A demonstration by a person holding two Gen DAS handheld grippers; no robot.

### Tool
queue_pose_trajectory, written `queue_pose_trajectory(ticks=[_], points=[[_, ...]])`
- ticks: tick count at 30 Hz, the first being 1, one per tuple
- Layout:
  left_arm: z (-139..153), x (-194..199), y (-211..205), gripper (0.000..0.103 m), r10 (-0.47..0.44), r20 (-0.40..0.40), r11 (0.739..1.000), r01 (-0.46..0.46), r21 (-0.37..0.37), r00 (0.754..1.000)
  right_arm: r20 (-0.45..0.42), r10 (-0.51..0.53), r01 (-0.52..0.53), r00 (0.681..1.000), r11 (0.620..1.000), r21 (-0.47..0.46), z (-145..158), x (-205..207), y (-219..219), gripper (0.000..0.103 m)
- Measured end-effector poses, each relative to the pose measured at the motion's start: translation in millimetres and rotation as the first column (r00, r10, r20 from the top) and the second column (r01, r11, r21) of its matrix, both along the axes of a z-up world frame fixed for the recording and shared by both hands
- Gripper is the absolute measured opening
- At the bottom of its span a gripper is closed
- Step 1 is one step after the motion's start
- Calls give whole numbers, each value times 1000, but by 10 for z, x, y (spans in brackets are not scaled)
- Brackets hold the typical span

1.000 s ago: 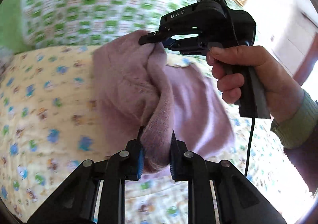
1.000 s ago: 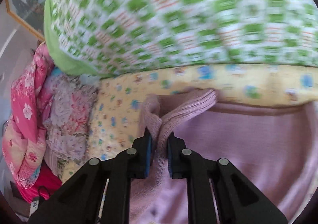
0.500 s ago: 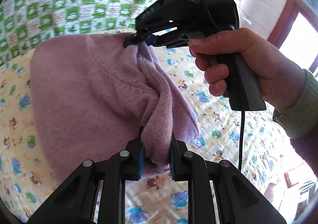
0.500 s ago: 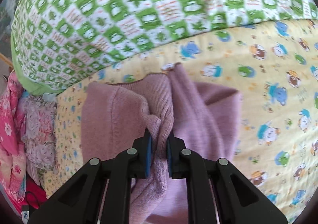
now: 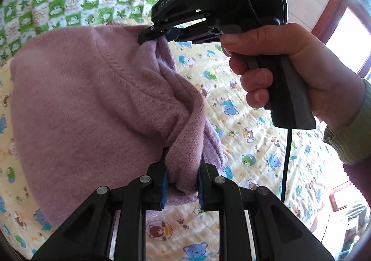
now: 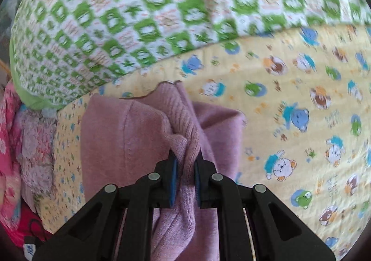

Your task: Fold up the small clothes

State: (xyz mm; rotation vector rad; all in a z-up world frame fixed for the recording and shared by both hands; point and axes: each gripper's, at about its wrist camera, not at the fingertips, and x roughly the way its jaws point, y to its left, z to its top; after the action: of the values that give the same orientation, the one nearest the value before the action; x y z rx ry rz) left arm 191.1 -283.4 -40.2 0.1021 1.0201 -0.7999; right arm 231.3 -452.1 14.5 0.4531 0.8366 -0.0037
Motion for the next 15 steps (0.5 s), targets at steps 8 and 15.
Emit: queue_pose_trajectory(ticks=[8, 15], points=[[-235, 238, -100, 19, -11, -47, 1000, 11, -3, 999, 0, -25, 25, 1000, 1000, -12, -100, 3, -36, 13], [-380, 364, -102, 24, -9, -75, 1000, 9, 1, 997, 1, -35, 35, 999, 998, -52, -89, 1, 23, 17]])
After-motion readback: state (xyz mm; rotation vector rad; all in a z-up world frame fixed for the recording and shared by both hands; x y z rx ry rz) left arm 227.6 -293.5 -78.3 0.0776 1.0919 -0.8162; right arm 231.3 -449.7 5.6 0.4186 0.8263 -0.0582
